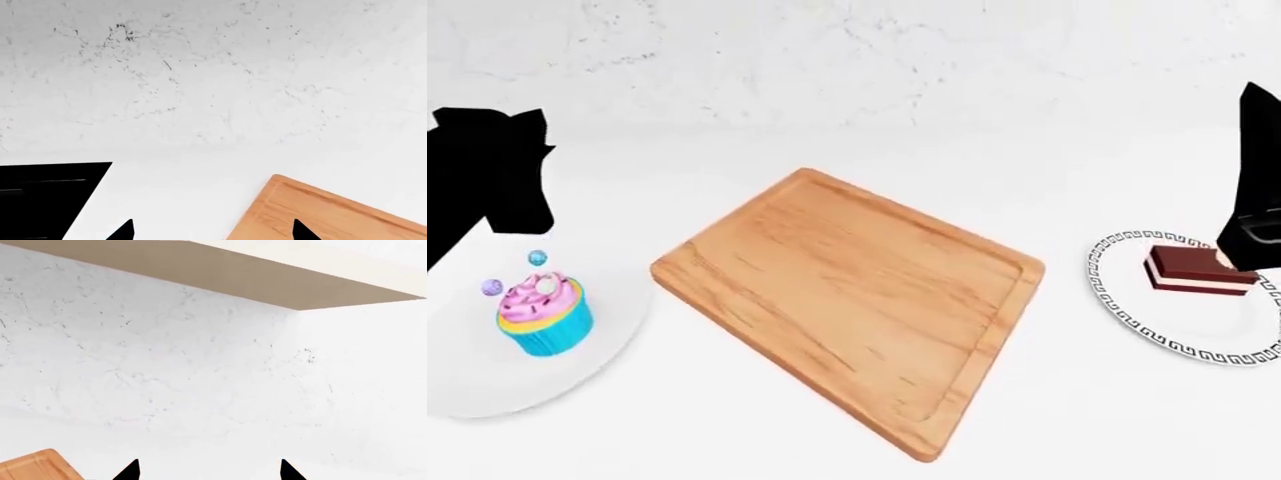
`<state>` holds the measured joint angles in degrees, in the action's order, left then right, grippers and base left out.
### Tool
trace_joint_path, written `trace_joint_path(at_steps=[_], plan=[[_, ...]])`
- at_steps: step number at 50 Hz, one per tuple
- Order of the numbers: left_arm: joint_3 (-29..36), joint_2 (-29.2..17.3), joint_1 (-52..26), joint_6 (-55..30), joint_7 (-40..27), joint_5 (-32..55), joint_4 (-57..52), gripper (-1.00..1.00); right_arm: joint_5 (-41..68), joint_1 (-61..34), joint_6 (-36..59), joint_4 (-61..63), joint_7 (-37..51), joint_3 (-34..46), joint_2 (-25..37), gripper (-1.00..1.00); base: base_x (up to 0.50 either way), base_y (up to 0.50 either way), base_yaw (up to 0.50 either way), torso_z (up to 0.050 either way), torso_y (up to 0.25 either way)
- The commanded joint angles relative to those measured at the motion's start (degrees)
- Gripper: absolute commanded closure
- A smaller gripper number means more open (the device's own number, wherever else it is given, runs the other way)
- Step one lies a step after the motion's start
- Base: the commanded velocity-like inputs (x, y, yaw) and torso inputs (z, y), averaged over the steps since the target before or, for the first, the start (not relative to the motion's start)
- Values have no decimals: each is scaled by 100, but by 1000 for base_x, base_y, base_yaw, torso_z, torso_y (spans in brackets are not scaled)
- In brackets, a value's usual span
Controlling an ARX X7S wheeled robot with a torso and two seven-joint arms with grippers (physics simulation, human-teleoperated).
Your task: Move the dessert items from the plate to the tray.
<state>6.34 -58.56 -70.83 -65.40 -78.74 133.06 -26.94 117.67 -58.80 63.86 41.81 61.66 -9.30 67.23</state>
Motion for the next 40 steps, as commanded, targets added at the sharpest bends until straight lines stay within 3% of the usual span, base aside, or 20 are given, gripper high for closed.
trace_joint_path(at_steps=[1,22,29,34,40], plan=[[-20,-94,75,65,51,-13,-50,-100,-69,108,22,5,-48,-63,-20,-100,289,-62,0,0,0],[171,-195,-108,156,48,49,-42,-100,-105,139,20,-38,-76,-37,20,-100,260,-38,0,0,1],[197,-211,-113,186,69,33,-58,-100,-97,58,-3,-85,-27,130,20,-100,28,0,0,0,0],[153,-229,-52,205,119,-19,-82,-100,-22,-227,-85,-427,175,677,-97,-100,0,0,0,0,0],[68,-301,19,242,155,-54,-133,-100,591,-1200,-420,-1470,1301,1999,-536,-100,0,0,0,0,0]])
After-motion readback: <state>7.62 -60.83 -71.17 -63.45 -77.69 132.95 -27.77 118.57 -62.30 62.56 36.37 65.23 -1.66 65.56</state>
